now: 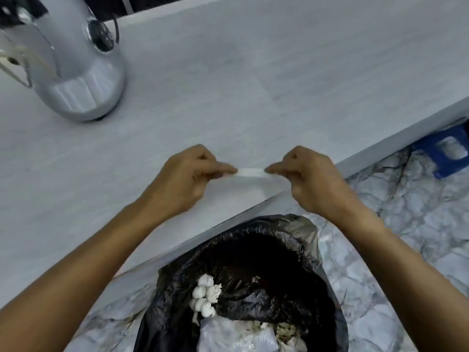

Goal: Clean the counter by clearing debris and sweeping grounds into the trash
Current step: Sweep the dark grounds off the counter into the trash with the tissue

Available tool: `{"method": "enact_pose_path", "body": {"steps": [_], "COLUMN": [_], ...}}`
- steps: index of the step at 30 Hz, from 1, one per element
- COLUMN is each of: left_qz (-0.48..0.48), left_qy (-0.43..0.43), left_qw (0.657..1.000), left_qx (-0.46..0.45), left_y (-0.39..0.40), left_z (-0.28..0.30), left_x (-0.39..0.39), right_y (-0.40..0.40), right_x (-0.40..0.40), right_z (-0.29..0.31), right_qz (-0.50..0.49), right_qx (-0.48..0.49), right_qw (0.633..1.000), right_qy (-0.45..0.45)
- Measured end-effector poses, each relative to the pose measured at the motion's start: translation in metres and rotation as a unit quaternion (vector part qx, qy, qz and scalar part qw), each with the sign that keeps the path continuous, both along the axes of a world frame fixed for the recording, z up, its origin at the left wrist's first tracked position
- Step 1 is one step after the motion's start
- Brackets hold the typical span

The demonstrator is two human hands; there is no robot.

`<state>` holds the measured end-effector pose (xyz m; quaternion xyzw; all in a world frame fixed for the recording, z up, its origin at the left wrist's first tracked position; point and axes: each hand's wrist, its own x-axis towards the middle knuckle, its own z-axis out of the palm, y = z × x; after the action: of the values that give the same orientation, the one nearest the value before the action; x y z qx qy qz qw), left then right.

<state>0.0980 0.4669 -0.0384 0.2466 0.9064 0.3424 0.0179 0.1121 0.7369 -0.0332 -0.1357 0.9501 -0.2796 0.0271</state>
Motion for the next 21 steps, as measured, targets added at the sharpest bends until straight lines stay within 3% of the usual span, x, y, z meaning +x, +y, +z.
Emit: {"method": "enact_pose_path", "body": {"steps": [5,12,17,21], "left_qz": [0.023,-0.063,-0.079,-0.046], "left_qy": [0.041,0.054,0.06,0.034], "left_qw": [0.999,0.996,0.993,0.993], "left_qx": [-0.002,-0.013,-0.062,-0.104], "left_y": [0.051,0.138,0.139,0.079], "left_z": [-0.009,-0.019,-0.025,-0.013], "left_x": [-0.148,-0.246,-0.281,-0.286], "right_y": [0.016,0.054,0.042,-0.005], "right_x": [-0.108,-0.135,-0.163,-0.183], "right_z": [0.003,-0.016,-0.035,-0.037], "right_qz": [-0.146,-0.299,-0.309,-0.231], "right_qx": [-0.013,-0.038,-0.031,-0.007], "right_qw": [0.988,0.953,0.95,0.972], "right_qy": [0.046,0.029,0.037,0.047]}}
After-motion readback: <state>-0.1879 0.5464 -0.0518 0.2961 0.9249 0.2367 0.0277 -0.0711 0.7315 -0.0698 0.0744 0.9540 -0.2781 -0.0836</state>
